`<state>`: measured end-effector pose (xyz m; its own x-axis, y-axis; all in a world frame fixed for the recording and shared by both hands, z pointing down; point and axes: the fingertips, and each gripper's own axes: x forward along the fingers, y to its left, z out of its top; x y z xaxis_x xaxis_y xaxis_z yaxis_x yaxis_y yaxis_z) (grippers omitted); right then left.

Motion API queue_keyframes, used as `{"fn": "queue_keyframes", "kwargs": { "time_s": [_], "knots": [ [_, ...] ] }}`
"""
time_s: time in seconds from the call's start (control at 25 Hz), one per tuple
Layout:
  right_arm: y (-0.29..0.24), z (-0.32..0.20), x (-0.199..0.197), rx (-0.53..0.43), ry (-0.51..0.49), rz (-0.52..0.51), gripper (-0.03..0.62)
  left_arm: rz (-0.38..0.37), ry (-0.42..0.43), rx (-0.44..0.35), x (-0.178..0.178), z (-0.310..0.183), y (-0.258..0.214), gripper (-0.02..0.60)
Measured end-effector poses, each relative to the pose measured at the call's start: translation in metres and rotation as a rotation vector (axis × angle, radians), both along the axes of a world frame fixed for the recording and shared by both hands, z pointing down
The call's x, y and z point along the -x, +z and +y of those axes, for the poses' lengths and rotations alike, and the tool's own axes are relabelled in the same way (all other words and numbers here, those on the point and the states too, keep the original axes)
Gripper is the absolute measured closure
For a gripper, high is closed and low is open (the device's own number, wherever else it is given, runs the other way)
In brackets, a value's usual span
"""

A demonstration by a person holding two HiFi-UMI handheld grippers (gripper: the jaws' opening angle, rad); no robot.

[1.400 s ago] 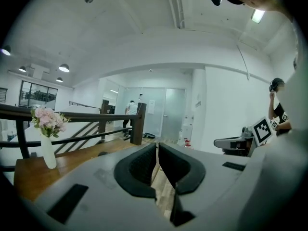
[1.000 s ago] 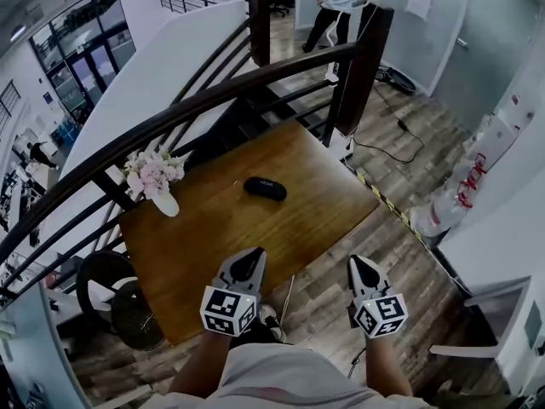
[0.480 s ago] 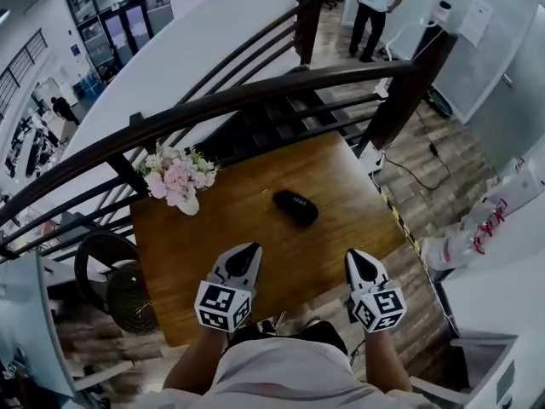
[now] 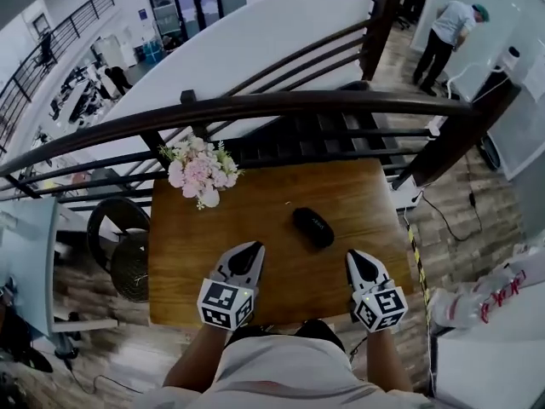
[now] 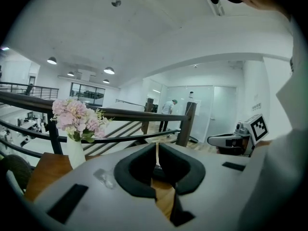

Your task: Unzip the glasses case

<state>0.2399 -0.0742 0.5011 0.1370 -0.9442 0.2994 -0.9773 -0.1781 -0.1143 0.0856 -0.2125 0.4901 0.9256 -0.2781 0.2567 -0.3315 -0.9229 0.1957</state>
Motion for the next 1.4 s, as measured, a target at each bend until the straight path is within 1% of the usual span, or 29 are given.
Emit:
{"fn": "queue_keyframes", "kwargs": {
  "time_s": [0.12, 0.28, 0.4, 0.56, 0.72, 0.8, 0.84, 0.88, 1.08, 1.2, 1.4],
  "knots": [
    [0.003, -0.008, -0.033, 0.004, -0.055, -0.028, 0.542, -0.013, -0.078, 0.001, -0.015, 0.004, -0.002, 0.555],
    [0.014, -0.016, -0.063, 0.022, -0.143, -0.057, 0.542, -0.030, -0.187, 0.006, -0.023, 0.014, 0.000, 0.555],
    [0.025, -0.021, -0.078, 0.040, -0.192, -0.066, 0.542, -0.054, -0.244, 0.012, -0.023, 0.024, 0.006, 0.555],
    [0.048, -0.028, -0.084, 0.098, -0.229, -0.065, 0.534, -0.072, -0.303, 0.036, -0.017, 0.032, 0.015, 0.555],
    [0.082, -0.042, -0.080, 0.198, -0.275, -0.047, 0.404, -0.058, -0.351, 0.047, -0.010, 0.028, 0.014, 0.555],
    [0.104, -0.049, -0.074, 0.265, -0.307, -0.029, 0.318, -0.059, -0.364, 0.053, -0.007, 0.027, 0.016, 0.555],
    [0.115, -0.053, -0.070, 0.294, -0.322, -0.024, 0.262, -0.060, -0.368, 0.056, -0.005, 0.027, 0.017, 0.555],
    [0.126, -0.057, -0.066, 0.321, -0.334, -0.019, 0.228, -0.062, -0.372, 0.060, -0.003, 0.028, 0.019, 0.555],
    [0.182, -0.071, -0.053, 0.457, -0.362, 0.001, 0.168, -0.077, -0.400, 0.084, 0.008, 0.036, 0.026, 0.555],
    [0.212, -0.079, -0.052, 0.526, -0.350, 0.012, 0.152, -0.080, -0.419, 0.094, 0.017, 0.040, 0.030, 0.555],
    [0.247, -0.088, -0.053, 0.616, -0.345, 0.030, 0.151, -0.085, -0.449, 0.108, 0.032, 0.051, 0.035, 0.555]
  ]
}}
